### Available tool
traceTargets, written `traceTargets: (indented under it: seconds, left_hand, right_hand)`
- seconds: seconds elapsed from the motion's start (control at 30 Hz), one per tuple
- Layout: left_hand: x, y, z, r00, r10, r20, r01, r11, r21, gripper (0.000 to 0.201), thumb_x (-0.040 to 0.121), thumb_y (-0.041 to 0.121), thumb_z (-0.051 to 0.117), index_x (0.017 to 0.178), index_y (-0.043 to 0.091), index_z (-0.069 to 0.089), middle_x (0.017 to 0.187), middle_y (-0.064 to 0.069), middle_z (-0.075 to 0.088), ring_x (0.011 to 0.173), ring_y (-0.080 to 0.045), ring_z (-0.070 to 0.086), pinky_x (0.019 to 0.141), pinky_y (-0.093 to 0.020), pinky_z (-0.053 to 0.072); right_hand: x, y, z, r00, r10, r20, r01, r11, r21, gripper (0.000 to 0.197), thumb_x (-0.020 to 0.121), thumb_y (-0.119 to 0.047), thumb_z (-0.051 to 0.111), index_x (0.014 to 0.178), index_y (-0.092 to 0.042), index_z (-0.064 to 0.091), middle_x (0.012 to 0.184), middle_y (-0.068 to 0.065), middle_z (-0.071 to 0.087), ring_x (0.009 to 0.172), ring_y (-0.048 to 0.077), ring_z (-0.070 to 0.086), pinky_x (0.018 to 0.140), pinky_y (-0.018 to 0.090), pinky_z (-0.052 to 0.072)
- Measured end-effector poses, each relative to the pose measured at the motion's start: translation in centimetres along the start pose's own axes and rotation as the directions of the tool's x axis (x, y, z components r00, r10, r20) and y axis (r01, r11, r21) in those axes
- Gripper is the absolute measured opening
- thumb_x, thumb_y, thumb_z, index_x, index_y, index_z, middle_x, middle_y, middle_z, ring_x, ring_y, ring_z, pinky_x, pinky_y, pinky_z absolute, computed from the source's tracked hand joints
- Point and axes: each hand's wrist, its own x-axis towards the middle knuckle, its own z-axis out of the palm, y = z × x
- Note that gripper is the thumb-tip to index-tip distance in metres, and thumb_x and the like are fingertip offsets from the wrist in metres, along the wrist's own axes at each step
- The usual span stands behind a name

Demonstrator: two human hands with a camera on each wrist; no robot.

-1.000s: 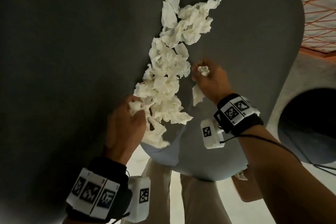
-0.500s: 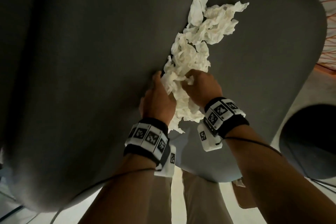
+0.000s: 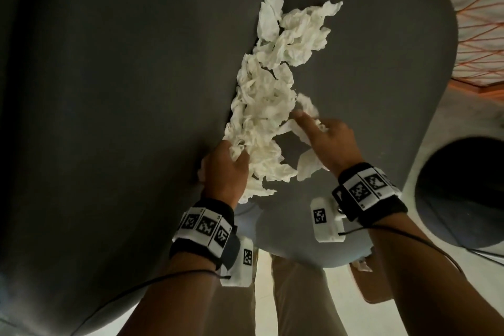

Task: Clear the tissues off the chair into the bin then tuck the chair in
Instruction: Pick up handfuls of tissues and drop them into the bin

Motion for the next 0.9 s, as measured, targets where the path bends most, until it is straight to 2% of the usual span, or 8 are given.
traceTargets:
  seconds: [0.17, 0.23, 0.3, 0.47, 0.57, 0.67, 0.83, 0.9]
  left_hand:
    - [-0.2, 1.1, 0.4, 0.997, 0.066, 0.039, -0.066, 0.998, 0.006, 0.028, 0.092, 0.034, 0.061, 0.115, 0.023, 0.051, 0.104, 0.001, 0.068, 0.094, -0.014, 0.058, 0.071, -0.019, 0.034]
    - [0.3, 1.5, 0.7, 0.993, 0.089, 0.079, -0.091, 0.996, 0.014, 0.035, 0.094, 0.032, 0.060, 0.125, 0.024, 0.048, 0.119, 0.002, 0.063, 0.101, -0.014, 0.053, 0.079, -0.020, 0.031]
    - [1.1, 1.8, 1.0, 0.992, 0.088, 0.092, -0.091, 0.995, 0.029, 0.036, 0.094, 0.032, 0.060, 0.128, 0.023, 0.052, 0.123, 0.000, 0.064, 0.112, -0.020, 0.058, 0.082, -0.023, 0.033]
    - [2.0, 1.5, 0.6, 0.995, 0.082, 0.054, -0.086, 0.994, 0.071, 0.020, 0.092, 0.022, 0.060, 0.110, 0.015, 0.062, 0.107, -0.006, 0.068, 0.103, -0.027, 0.064, 0.079, -0.032, 0.048]
    - [1.4, 1.0, -0.3, 0.993, 0.107, 0.041, -0.108, 0.994, 0.001, 0.029, 0.092, 0.018, 0.059, 0.120, 0.013, 0.059, 0.119, -0.008, 0.065, 0.114, -0.029, 0.059, 0.097, -0.038, 0.046]
    - [0.1, -0.2, -1.1, 0.989, 0.143, 0.043, -0.140, 0.987, -0.075, 0.030, 0.094, 0.015, 0.056, 0.124, 0.010, 0.056, 0.120, -0.011, 0.064, 0.112, -0.026, 0.059, 0.088, -0.026, 0.043]
    - [-2.3, -1.9, -2.0, 0.985, 0.166, 0.044, -0.149, 0.954, -0.262, 0.018, 0.093, 0.033, 0.051, 0.103, 0.019, 0.057, 0.099, -0.007, 0.067, 0.094, -0.023, 0.065, 0.084, -0.040, 0.054]
    - [-3.1, -1.8, -2.5, 0.988, 0.155, 0.022, -0.141, 0.943, -0.300, 0.027, 0.089, 0.042, 0.051, 0.097, 0.018, 0.060, 0.093, -0.004, 0.069, 0.086, -0.016, 0.067, 0.076, -0.033, 0.055]
  right_hand:
    - [-0.1, 2.0, -0.4, 0.995, 0.005, -0.095, -0.006, 1.000, -0.014, 0.030, 0.087, -0.037, 0.063, 0.091, -0.008, 0.071, 0.078, 0.006, 0.068, 0.072, 0.023, 0.063, 0.057, 0.024, 0.044]
    - [0.0, 2.8, -0.4, 0.991, -0.004, -0.131, 0.004, 1.000, 0.001, 0.020, 0.084, -0.027, 0.067, 0.092, -0.008, 0.067, 0.078, 0.005, 0.065, 0.073, 0.024, 0.061, 0.062, 0.026, 0.045]
    - [0.1, 3.2, -0.4, 0.988, -0.014, -0.152, 0.017, 1.000, 0.022, 0.011, 0.084, -0.019, 0.065, 0.081, -0.010, 0.060, 0.071, 0.004, 0.061, 0.068, 0.024, 0.059, 0.058, 0.025, 0.041]
    - [0.1, 3.6, 0.4, 0.982, -0.065, -0.178, 0.080, 0.994, 0.077, 0.012, 0.085, -0.007, 0.060, 0.084, -0.017, 0.054, 0.076, 0.000, 0.065, 0.066, 0.015, 0.060, 0.056, 0.016, 0.044]
    - [0.3, 2.8, 1.3, 0.987, -0.064, -0.144, 0.085, 0.986, 0.144, 0.009, 0.087, -0.011, 0.058, 0.091, -0.019, 0.058, 0.078, -0.009, 0.064, 0.065, 0.009, 0.061, 0.059, 0.019, 0.048]
    - [1.1, 1.4, 2.4, 0.990, -0.102, -0.096, 0.111, 0.990, 0.087, 0.014, 0.089, -0.019, 0.059, 0.102, -0.021, 0.058, 0.083, -0.015, 0.060, 0.066, 0.004, 0.060, 0.061, 0.014, 0.047]
    - [3.8, -1.3, 4.2, 0.994, -0.105, 0.039, 0.108, 0.991, -0.083, 0.049, 0.081, -0.052, 0.066, 0.122, -0.035, 0.047, 0.100, 0.000, 0.066, 0.087, 0.020, 0.066, 0.082, 0.038, 0.055]
    - [4.9, -2.0, 4.6, 0.995, -0.087, 0.050, 0.095, 0.976, -0.196, 0.046, 0.080, -0.056, 0.064, 0.120, -0.036, 0.052, 0.114, 0.003, 0.064, 0.099, 0.024, 0.063, 0.089, 0.043, 0.053]
